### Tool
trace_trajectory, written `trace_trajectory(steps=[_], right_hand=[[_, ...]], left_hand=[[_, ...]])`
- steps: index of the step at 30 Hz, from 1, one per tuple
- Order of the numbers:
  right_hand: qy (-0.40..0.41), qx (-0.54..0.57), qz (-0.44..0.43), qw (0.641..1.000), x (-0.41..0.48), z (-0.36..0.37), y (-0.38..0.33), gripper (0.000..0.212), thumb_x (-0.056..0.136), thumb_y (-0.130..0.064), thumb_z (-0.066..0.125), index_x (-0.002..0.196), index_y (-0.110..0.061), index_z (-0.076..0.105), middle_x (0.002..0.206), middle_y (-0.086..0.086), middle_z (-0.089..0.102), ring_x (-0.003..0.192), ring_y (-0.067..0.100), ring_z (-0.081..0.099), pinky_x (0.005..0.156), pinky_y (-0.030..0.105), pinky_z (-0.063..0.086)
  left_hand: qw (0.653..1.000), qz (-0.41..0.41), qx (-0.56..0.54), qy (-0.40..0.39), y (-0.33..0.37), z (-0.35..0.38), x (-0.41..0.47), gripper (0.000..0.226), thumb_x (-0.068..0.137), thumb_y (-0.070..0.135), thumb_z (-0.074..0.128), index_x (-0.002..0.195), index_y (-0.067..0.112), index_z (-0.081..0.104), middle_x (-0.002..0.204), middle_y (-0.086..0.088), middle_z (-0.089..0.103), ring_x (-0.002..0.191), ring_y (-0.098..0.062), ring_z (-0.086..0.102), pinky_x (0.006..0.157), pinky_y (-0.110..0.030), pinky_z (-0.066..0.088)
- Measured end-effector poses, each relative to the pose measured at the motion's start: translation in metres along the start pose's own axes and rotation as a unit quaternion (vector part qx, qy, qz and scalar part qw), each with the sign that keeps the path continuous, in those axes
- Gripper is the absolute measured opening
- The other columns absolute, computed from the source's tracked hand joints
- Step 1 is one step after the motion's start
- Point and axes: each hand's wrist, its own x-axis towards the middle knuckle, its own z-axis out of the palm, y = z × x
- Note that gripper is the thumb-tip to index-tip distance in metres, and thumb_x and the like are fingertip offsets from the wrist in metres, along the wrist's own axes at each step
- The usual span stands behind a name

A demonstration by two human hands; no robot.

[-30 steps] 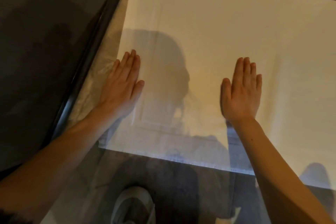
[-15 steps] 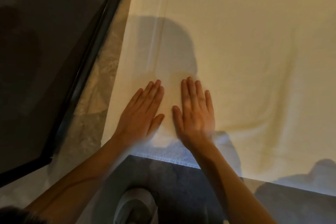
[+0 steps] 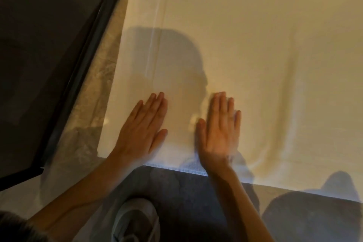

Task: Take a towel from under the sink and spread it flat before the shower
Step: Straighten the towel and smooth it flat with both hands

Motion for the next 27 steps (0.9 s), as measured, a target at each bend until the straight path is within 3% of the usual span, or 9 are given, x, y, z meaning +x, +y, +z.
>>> trace_trajectory(steps=[3,6,8,14,17,20,23,27], right_hand=[[-0.050,-0.022,-0.101,0.993,-0.016,0.018,-0.044,0.064,0.096,-0.041,0.029,0.153,-0.015,0.014,0.160,0.005,0.009,0.149,0.024,0.006,0.120,0.042,0.003],[-0.072,-0.058,-0.134,0.987,-0.014,0.022,-0.031,0.064,0.097,-0.043,0.029,0.154,-0.018,0.013,0.161,0.001,0.007,0.149,0.022,0.002,0.120,0.042,0.001],[-0.065,-0.054,-0.111,0.990,-0.013,0.015,-0.002,0.064,0.098,-0.043,0.027,0.156,-0.021,0.009,0.162,-0.001,0.006,0.150,0.019,0.001,0.121,0.040,0.001],[-0.010,-0.044,0.061,0.997,-0.017,-0.016,0.091,0.063,0.100,-0.043,0.017,0.156,-0.019,0.001,0.163,-0.001,0.000,0.151,0.017,-0.003,0.122,0.042,0.005],[-0.003,-0.030,0.063,0.998,-0.016,-0.019,0.089,0.062,0.101,-0.040,0.018,0.156,-0.016,0.004,0.163,0.000,0.001,0.151,0.019,-0.002,0.122,0.043,0.005],[0.025,0.017,0.073,0.997,-0.013,-0.026,0.079,0.060,0.102,-0.037,0.020,0.156,-0.014,0.008,0.163,0.002,0.005,0.151,0.018,-0.002,0.122,0.043,0.005],[0.068,0.065,0.047,0.994,0.004,-0.038,0.069,0.059,0.102,-0.037,0.021,0.155,-0.012,0.016,0.162,0.004,0.013,0.150,0.019,0.003,0.123,0.041,0.006],[0.092,0.094,0.049,0.990,0.038,-0.054,0.065,0.055,0.104,-0.032,0.027,0.154,-0.012,0.017,0.162,0.004,0.015,0.150,0.018,0.005,0.123,0.037,0.005]], left_hand=[[1.000,0.019,-0.001,0.003,0.014,0.008,-0.005,0.061,0.101,0.037,0.022,0.153,0.007,0.011,0.162,-0.011,0.008,0.149,-0.023,0.007,0.121,-0.040,0.006],[1.000,0.010,0.001,-0.001,0.010,0.011,-0.006,0.063,0.101,0.041,0.021,0.154,0.008,0.010,0.163,-0.010,0.005,0.150,-0.022,0.005,0.121,-0.040,0.007],[1.000,0.011,-0.002,-0.001,0.008,0.012,-0.007,0.066,0.100,0.043,0.022,0.154,0.009,0.007,0.163,-0.009,0.003,0.150,-0.022,0.004,0.121,-0.040,0.006],[1.000,0.010,-0.014,-0.004,0.010,0.012,-0.009,0.066,0.100,0.043,0.020,0.154,0.008,0.007,0.163,-0.009,0.001,0.150,-0.022,0.005,0.120,-0.042,0.010],[1.000,0.007,-0.018,-0.005,0.013,0.005,-0.008,0.066,0.100,0.042,0.020,0.154,0.006,0.010,0.163,-0.011,0.005,0.150,-0.025,0.006,0.120,-0.045,0.012],[0.997,0.033,-0.044,0.052,0.035,-0.009,0.010,0.063,0.100,0.039,0.024,0.153,0.005,0.015,0.161,-0.012,0.011,0.149,-0.025,0.008,0.121,-0.042,0.007],[0.986,0.090,-0.072,0.119,0.076,-0.025,0.060,0.059,0.100,0.033,0.027,0.152,0.004,0.021,0.160,-0.013,0.017,0.149,-0.026,0.011,0.121,-0.043,0.010],[0.976,0.128,-0.088,0.153,0.125,-0.037,0.138,0.054,0.100,0.026,0.030,0.148,0.001,0.031,0.156,-0.016,0.028,0.146,-0.030,0.023,0.120,-0.043,0.016]])
